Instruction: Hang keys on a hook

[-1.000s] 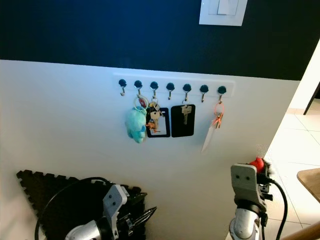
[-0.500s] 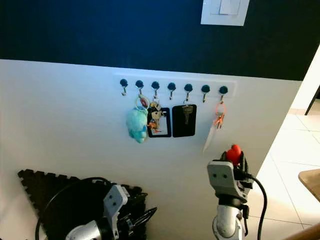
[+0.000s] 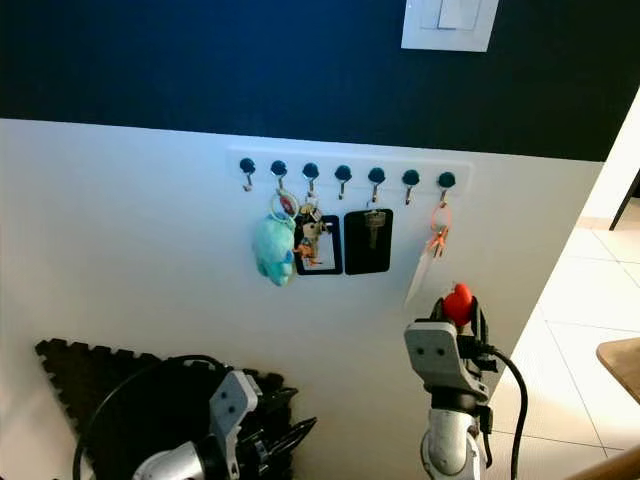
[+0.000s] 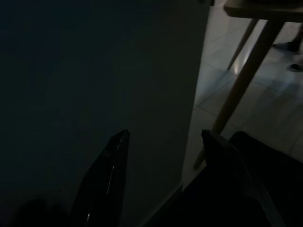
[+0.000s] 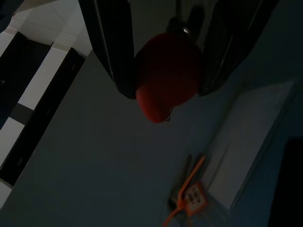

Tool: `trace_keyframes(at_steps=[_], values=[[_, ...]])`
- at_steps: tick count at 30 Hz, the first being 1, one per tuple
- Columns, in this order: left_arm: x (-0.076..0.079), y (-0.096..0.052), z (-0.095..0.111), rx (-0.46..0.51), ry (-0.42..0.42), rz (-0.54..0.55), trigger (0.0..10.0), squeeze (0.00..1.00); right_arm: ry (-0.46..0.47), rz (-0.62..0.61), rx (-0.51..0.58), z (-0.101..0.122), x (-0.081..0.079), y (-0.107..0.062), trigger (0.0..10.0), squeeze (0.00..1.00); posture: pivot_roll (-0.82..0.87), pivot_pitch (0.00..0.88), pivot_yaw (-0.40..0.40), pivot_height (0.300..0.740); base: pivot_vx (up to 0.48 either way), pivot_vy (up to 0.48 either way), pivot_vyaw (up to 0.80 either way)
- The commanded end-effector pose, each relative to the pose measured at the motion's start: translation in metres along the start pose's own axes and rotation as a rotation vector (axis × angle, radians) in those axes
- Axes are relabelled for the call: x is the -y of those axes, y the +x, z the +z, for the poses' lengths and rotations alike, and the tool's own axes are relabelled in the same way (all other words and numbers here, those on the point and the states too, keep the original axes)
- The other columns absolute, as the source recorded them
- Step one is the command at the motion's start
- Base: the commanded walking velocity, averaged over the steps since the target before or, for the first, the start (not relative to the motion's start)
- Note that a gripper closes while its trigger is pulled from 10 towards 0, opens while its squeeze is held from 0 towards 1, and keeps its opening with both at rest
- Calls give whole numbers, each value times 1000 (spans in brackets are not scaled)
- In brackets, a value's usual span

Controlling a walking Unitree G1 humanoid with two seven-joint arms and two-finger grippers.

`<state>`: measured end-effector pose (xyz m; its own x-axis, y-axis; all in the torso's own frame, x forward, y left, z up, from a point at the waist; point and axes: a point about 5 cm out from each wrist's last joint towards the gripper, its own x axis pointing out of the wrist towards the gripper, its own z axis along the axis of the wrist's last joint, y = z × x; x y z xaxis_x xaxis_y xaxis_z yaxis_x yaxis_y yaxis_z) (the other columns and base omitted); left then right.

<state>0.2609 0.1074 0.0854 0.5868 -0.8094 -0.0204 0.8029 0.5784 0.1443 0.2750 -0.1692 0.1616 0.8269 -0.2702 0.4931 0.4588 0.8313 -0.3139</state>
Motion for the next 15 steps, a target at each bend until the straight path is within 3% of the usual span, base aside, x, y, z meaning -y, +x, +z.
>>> trace_keyframes(at_steps=[1,15], values=[[3,2,1,-19,16,-42,10000,0,29,-7,18,5,2,1,10000,0,62,78,-12,740,0,0,0],[6,25,8,-3,46,-56,10000,0,167,54,-166,-19,2,-8,10000,0,59,77,-12,740,0,0,0]])
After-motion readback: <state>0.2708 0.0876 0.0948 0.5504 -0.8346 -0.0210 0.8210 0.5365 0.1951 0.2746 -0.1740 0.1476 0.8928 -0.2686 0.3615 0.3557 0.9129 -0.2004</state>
